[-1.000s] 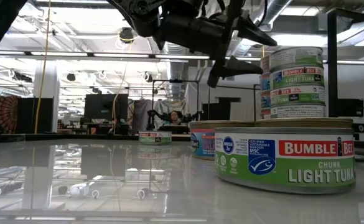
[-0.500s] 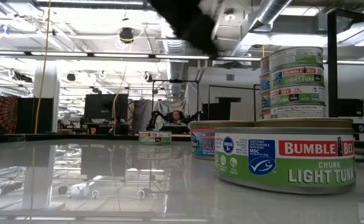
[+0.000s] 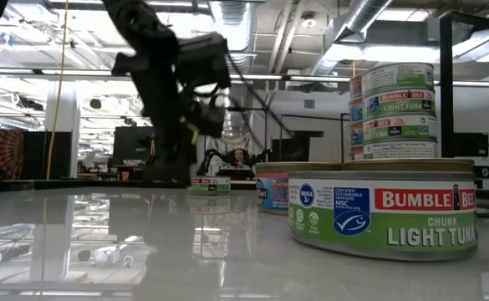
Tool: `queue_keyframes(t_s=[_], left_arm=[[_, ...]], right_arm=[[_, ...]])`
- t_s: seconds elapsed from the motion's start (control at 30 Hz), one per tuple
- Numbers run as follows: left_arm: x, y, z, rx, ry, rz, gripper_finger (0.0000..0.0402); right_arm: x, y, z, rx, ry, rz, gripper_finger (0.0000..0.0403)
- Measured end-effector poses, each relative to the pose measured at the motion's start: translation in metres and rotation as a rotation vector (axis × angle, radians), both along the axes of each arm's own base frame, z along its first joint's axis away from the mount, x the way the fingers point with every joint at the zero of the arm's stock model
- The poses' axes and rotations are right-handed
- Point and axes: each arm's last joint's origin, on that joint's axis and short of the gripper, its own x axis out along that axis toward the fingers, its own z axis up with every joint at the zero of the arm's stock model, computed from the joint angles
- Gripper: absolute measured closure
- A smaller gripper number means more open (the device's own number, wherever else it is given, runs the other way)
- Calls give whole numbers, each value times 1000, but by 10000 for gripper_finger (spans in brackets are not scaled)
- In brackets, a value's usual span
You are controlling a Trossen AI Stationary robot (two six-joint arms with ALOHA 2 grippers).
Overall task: Stack canned seafood by type on shelf
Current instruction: Stack the blue tuna can on top of the other blue tuna can on the shelf
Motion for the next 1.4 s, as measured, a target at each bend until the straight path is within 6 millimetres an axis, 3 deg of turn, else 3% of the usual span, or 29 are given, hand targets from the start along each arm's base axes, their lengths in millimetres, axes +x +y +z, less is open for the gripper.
queue_keyframes(t_s=[0.1,0.2,0.5,0.67,0.97,1.23,1.4], left_arm=[[-6,5,-10,-19,11,5,173],[-2,0,-8,-39,-35,-9,187],[19,-70,19,-172,-127,-263,218],[37,-89,44,-501,-345,-261,219],[57,-68,54,-991,-663,77,219],[63,-65,43,-1152,-695,134,219],[68,-68,23,-1155,-666,168,219]], right_arm=[[2,1,0,-1,2,0,131],[2,1,0,0,1,0,131],[2,1,-2,-6,15,0,131],[2,1,-1,-1,12,0,131],[2,1,1,7,-6,0,131],[2,1,0,4,0,0,131],[2,1,0,3,2,-2,131]])
